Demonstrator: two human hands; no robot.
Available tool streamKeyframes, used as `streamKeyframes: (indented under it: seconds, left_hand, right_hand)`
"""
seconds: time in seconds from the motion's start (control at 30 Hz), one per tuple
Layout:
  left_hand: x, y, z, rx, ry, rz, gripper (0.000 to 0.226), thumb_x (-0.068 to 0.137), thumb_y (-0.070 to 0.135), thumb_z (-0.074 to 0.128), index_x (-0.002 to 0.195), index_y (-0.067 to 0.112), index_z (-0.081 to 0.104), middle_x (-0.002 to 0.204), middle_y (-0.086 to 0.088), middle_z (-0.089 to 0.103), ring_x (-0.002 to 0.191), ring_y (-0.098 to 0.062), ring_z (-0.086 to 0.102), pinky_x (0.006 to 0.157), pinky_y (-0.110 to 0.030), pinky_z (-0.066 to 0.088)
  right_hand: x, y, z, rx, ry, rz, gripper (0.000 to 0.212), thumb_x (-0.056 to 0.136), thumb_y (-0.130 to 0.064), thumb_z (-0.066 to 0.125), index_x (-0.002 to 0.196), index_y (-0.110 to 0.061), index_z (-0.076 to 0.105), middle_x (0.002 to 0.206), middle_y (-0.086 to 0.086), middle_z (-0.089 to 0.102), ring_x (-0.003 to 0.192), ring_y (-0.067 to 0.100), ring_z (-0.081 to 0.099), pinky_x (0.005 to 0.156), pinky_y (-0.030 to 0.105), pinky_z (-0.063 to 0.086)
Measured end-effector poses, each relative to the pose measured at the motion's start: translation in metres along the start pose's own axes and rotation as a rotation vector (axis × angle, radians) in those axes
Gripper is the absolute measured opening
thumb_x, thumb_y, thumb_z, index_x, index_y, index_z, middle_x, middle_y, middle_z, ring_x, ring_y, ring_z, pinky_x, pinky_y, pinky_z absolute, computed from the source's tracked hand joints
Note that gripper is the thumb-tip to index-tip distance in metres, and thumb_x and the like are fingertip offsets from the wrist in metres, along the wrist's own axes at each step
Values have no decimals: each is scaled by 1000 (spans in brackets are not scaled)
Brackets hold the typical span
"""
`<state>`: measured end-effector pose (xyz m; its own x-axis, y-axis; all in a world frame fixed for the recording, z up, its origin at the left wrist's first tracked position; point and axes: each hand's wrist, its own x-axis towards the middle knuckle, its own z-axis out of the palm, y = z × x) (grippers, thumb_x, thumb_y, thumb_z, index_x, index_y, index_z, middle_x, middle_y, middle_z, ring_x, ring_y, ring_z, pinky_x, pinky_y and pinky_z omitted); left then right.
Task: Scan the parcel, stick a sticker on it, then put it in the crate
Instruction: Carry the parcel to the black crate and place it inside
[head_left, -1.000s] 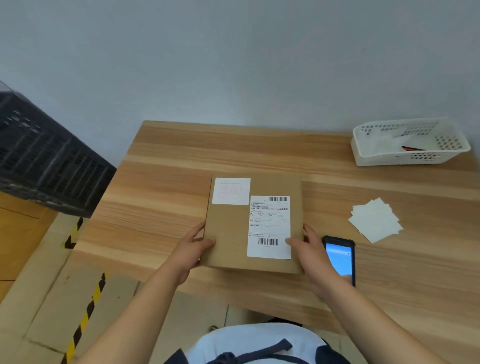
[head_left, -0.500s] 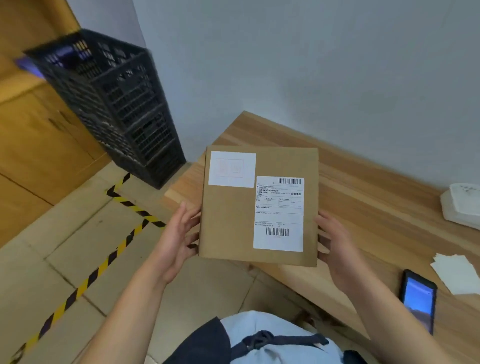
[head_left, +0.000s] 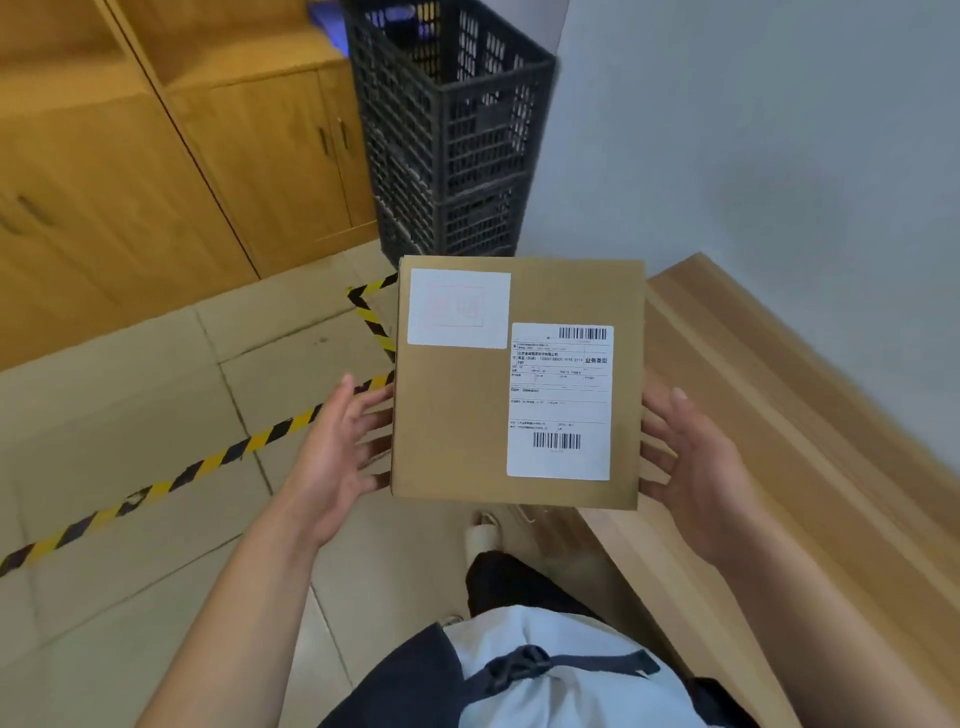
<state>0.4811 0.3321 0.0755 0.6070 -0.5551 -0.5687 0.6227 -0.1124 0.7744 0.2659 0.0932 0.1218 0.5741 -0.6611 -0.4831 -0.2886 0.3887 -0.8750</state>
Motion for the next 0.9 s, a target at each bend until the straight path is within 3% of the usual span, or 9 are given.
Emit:
streamKeyframes:
  seconds: [0.23, 0.43, 0.7, 0.8, 0.9]
  left_hand:
    - [49, 49, -33, -52, 168, -35, 62, 87, 73, 40, 133, 35, 59, 138, -4, 57, 126, -29, 53, 90, -52, 51]
    - [102, 110, -41, -27, 284, -66, 53, 87, 69, 45, 129, 40, 59, 138, -1, 54, 127, -28, 51, 88, -54, 52]
    - [162, 175, -71, -78, 382, -1, 47, 88, 68, 42, 120, 41, 65, 135, 15, 56, 122, -24, 53, 92, -55, 48]
    - [189, 197, -90, -118, 391, 13, 49, 90, 66, 42, 123, 38, 65, 133, 17, 60, 121, -27, 56, 93, -54, 49]
    - [225, 225, -112, -127, 366, 26, 47, 92, 64, 41, 122, 38, 65, 128, 18, 63, 119, -24, 57, 84, -47, 51]
  right_hand:
    - [97, -22, 69, -22, -161, 73, 43, 97, -57, 39, 129, -39, 63, 136, -8, 64, 127, 22, 56, 107, 56, 41]
    - [178, -66, 118, -2, -275, 149, 37, 99, -51, 41, 100, -44, 77, 124, -10, 69, 120, 16, 58, 103, 49, 44]
    - [277, -116, 202, -72, -373, 154, 36, 101, -49, 40, 114, -37, 72, 121, -9, 71, 115, 16, 59, 88, 41, 46]
    - [307, -130, 235, -121, -391, 122, 37, 101, -48, 41, 126, -37, 66, 124, -12, 70, 121, 16, 58, 94, 42, 45]
    - [337, -146, 269, -159, -366, 104, 37, 98, -52, 44, 128, -40, 63, 128, -15, 68, 123, 15, 57, 103, 48, 42]
